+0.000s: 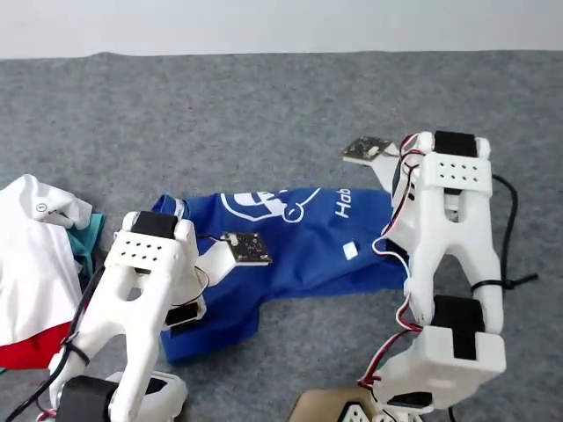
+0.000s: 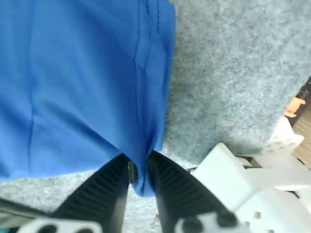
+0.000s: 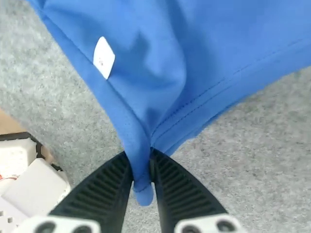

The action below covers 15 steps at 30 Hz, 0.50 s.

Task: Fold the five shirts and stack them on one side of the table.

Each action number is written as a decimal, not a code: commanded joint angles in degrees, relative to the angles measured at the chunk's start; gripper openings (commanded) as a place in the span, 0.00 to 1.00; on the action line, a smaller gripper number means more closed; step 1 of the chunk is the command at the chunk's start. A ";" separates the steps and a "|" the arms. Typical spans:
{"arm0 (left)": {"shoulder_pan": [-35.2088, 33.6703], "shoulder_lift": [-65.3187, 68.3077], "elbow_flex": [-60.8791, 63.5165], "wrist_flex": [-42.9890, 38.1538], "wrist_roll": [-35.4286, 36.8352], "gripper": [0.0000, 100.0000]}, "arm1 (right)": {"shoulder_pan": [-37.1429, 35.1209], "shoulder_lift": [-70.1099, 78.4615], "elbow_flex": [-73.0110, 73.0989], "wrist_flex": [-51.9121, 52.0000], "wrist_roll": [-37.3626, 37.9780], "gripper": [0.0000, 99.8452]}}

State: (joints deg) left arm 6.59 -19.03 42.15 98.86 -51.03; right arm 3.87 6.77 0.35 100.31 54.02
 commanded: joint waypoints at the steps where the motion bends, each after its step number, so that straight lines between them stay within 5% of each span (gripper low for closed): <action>1: 0.35 -1.85 0.04 1.67 -0.88 0.02 | 0.48 -3.30 0.18 0.92 0.88 0.01; 6: 0.00 -2.11 -0.04 1.49 -0.70 0.10 | 0.31 -3.74 0.00 1.01 0.88 0.03; 12: -0.09 -1.76 0.04 1.49 -0.62 0.15 | 0.66 -3.82 0.00 1.45 0.79 0.26; 15: -0.09 -2.02 0.04 1.49 -0.62 0.15 | 0.31 -3.91 0.00 1.63 0.79 0.29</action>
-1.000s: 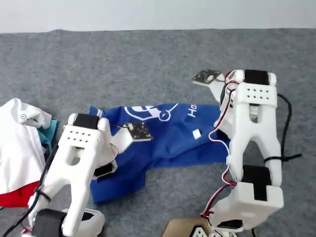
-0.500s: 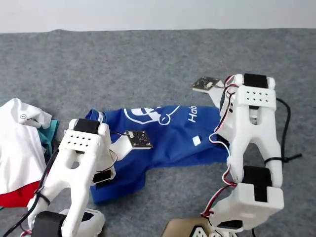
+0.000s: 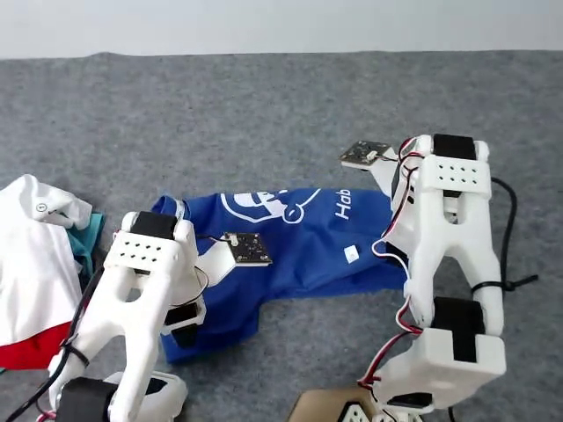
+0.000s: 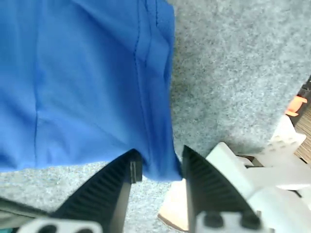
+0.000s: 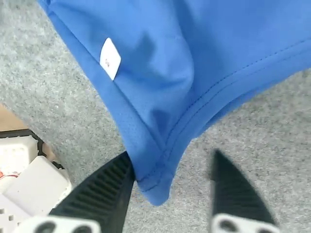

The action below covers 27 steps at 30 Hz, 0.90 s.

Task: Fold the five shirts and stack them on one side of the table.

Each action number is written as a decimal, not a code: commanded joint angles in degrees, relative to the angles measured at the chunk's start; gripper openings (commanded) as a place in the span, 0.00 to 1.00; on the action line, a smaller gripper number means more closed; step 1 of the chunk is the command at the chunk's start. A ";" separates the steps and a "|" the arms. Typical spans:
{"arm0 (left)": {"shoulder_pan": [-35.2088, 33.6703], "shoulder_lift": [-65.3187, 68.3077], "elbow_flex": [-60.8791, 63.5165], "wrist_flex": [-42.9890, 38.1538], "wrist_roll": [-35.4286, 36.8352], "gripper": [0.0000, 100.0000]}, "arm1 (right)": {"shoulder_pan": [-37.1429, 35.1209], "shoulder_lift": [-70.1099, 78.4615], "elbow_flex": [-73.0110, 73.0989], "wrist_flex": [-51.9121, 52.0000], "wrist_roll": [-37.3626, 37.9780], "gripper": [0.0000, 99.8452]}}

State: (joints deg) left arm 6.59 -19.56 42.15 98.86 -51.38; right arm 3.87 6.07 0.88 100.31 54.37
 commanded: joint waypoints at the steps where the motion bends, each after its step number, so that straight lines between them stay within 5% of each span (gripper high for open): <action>1: -0.09 -1.58 0.04 1.49 -0.26 0.16 | 0.31 -3.21 -0.62 2.07 0.53 0.29; 22: -0.09 -1.32 -12.70 1.23 2.02 0.15 | 1.10 -22.11 -0.26 2.33 2.20 0.29; 27: -4.84 -1.14 -12.70 -8.88 6.42 0.15 | -2.07 -17.01 -0.26 -1.63 0.26 0.29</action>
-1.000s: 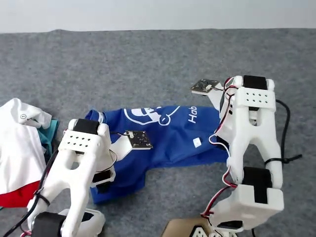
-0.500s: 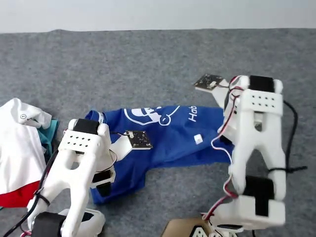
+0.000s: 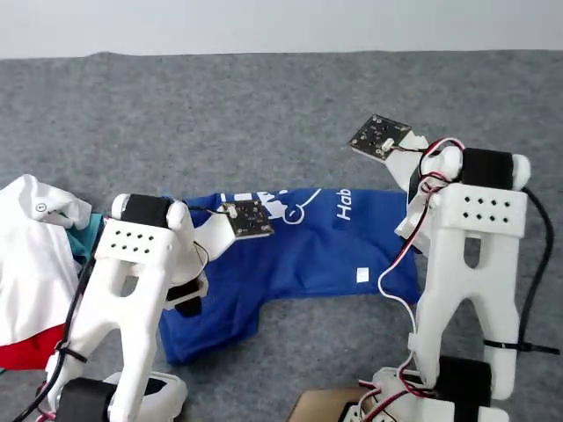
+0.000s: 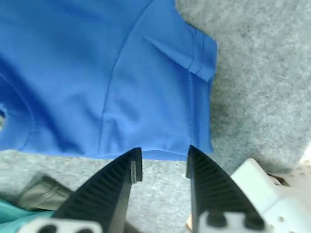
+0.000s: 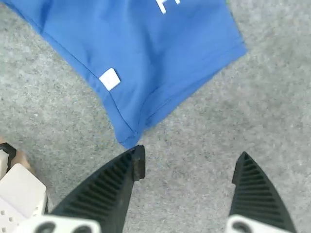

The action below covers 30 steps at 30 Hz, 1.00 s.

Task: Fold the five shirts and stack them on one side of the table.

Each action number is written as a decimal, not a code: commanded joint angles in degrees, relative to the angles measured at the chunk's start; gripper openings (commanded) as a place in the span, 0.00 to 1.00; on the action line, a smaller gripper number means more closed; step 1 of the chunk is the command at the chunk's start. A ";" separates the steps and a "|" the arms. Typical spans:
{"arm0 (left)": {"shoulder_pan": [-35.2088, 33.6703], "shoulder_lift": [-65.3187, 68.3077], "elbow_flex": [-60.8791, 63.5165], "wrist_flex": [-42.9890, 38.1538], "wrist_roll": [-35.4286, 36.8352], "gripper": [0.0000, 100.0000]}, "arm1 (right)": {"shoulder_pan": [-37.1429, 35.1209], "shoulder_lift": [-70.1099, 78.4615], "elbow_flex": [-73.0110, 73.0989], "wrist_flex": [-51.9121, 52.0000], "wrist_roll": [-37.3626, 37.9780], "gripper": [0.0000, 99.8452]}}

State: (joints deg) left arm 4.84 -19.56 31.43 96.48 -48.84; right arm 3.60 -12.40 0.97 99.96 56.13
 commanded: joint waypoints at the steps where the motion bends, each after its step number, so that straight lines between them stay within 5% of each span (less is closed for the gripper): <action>1: -4.48 -1.14 -1.98 -9.67 6.24 0.15 | -2.51 3.03 -0.35 -2.95 -3.69 0.29; 6: -7.12 -0.26 -0.31 -20.13 18.73 0.10 | -5.67 12.44 -0.53 -9.89 -16.00 0.28; 13: -9.05 10.46 1.10 -29.63 25.85 0.01 | -6.73 20.62 -0.70 -18.15 -23.03 0.08; 30: -21.19 41.49 -23.34 -28.48 28.48 0.01 | -2.86 36.44 -1.67 -40.57 -24.70 0.06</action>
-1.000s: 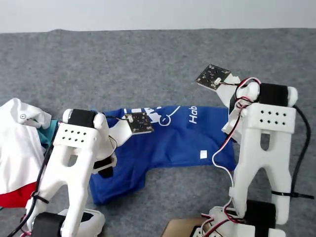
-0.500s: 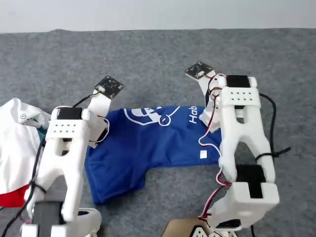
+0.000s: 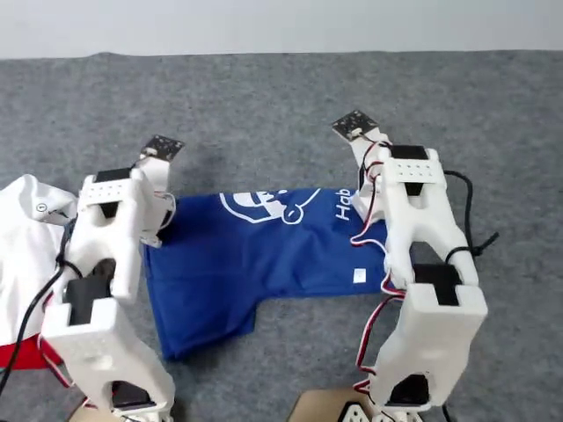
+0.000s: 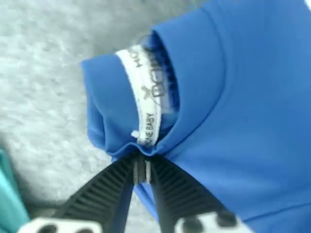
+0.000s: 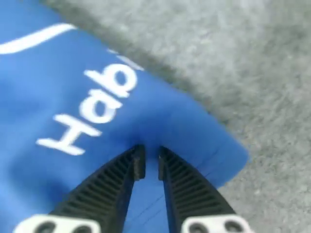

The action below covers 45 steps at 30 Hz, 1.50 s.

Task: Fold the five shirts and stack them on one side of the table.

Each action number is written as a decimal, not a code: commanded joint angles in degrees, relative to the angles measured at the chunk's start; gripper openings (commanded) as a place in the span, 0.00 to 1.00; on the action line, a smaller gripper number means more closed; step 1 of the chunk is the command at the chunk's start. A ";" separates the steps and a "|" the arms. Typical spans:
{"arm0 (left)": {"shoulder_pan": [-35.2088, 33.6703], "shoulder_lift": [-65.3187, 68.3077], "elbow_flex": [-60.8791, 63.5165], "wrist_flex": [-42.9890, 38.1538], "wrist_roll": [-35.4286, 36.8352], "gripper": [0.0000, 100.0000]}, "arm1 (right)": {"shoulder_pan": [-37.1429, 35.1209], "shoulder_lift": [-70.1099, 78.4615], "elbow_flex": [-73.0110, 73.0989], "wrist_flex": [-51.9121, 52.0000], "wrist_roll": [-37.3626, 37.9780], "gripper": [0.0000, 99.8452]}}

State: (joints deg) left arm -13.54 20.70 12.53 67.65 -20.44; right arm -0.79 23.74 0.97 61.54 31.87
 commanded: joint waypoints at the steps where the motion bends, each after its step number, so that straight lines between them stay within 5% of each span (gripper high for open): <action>1: -3.25 1.32 -5.32 0.88 0.09 0.01 | 1.98 0.92 -2.55 -1.98 -0.44 0.06; 14: 2.29 -13.19 -10.51 13.36 0.18 0.01 | -1.01 -4.09 -12.66 9.36 -0.53 0.06; 23: 3.78 -5.01 -9.27 3.16 0.35 0.01 | -1.71 2.95 -12.66 4.09 -0.53 0.06; 28: 0.62 -0.70 -10.95 8.26 0.44 0.01 | -2.24 1.27 -16.00 13.14 -1.05 0.06; 35: -1.49 -7.30 -11.56 16.53 0.62 0.01 | -6.99 -4.88 -20.92 26.95 -12.57 0.06; 45: -2.29 -11.96 -11.65 24.00 2.02 0.01 | -6.90 1.36 -21.01 22.90 -17.32 0.13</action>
State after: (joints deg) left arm -15.65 12.09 2.51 89.54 -19.03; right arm -8.44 24.88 -17.49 86.42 15.16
